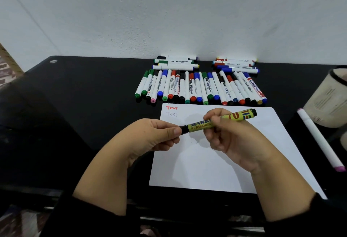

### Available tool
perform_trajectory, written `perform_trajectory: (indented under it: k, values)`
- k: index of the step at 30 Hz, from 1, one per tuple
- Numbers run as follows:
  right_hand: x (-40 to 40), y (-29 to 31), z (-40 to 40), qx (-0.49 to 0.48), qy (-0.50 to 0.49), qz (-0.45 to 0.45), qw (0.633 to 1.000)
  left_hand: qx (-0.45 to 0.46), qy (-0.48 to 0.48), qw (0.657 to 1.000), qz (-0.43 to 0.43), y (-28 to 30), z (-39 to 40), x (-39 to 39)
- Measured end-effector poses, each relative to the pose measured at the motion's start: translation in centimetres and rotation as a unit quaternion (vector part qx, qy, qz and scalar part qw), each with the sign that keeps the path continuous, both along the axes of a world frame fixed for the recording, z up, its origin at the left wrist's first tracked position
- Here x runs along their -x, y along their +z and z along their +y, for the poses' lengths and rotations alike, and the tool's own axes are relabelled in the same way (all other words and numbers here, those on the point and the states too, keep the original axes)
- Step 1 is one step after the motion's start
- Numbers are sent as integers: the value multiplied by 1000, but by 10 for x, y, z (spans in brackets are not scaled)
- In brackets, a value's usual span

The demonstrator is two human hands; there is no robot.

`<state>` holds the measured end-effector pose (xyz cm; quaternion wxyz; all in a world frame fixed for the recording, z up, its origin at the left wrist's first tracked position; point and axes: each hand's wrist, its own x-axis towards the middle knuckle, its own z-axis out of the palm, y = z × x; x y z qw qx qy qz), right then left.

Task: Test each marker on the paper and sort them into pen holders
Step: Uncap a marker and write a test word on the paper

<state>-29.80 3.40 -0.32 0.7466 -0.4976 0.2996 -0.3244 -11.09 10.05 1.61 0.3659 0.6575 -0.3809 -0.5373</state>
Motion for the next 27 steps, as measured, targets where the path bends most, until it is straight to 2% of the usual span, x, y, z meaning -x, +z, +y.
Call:
perform_trajectory:
  k: [2, 7, 22, 27]
  values:
    - [4, 2, -1, -5, -10, -13, 1000, 4, 3, 1000, 2, 1, 0, -1]
    - [4, -4, -3, 22, -60, 16, 998, 3, 8, 1000, -4, 1, 0, 1]
    - [-8, -17, -3, 16, -40, -30, 999, 9, 47, 999, -15, -5, -5, 1]
    - [-5, -10, -6, 12, -42, -20, 999, 20, 46, 999, 19, -2, -5, 5]
